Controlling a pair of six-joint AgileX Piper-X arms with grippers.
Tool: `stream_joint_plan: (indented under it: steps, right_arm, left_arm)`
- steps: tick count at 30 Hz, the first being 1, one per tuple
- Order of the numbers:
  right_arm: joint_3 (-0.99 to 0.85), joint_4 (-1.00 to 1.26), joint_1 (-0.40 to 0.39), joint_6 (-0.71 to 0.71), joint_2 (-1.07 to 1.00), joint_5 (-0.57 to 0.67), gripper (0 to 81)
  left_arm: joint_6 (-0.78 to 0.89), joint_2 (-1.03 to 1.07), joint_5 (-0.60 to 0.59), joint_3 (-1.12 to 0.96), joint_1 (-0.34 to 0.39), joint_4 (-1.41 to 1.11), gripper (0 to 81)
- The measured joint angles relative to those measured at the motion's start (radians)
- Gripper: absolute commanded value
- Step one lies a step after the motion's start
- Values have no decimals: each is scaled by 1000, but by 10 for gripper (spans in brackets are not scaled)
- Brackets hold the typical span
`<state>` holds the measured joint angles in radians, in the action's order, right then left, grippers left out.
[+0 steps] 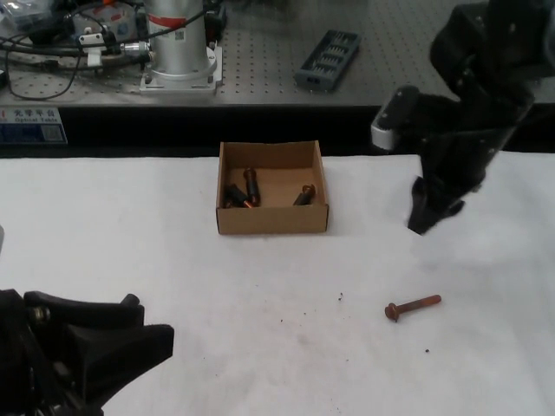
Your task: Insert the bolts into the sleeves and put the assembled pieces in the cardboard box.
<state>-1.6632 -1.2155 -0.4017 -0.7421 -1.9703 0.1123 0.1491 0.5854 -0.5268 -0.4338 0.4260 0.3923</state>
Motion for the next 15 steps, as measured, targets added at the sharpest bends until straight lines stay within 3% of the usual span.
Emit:
stream_joint_plan:
  steps: [6,15]
  right_arm:
    - [3,-77,-16,-20,0,-1,348]
    - [198,27,-65,-103,0,-112,348]
  left_arm:
    - [0,0,0,0,0,-22,304]
    - [0,0,-15,-3,0,-36,304]
